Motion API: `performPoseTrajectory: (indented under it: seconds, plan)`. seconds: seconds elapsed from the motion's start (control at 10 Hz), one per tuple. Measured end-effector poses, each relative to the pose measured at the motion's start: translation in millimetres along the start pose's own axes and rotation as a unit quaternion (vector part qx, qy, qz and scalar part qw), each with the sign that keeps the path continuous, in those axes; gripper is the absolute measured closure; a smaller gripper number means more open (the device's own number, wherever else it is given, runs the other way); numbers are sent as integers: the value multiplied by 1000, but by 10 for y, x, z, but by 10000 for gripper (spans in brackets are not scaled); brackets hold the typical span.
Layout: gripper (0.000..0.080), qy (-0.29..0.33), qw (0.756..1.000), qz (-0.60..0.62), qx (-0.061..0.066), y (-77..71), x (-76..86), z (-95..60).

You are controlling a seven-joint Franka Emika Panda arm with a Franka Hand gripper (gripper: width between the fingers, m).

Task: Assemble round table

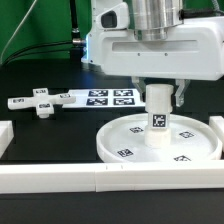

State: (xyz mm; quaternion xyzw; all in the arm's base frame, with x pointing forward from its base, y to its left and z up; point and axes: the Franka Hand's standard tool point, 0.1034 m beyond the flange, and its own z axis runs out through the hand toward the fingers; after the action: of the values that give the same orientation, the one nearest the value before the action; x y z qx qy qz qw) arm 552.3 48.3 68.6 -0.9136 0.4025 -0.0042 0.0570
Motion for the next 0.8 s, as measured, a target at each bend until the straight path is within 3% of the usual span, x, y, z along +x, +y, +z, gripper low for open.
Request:
performPoseTrajectory:
  seconds: [0.3,0.5,0.6,0.7,0.8]
  plan:
    - [390,-12,992,122,8,-19,-19,-3]
    - [390,-14,993,121,10,-18,-16,-1]
    - [263,-13,995,96,10,-17,-16,-1]
    - [263,-12,998,56,10,-9,-3,-14]
    - [176,-11,1000,18,11,-16,4,-34]
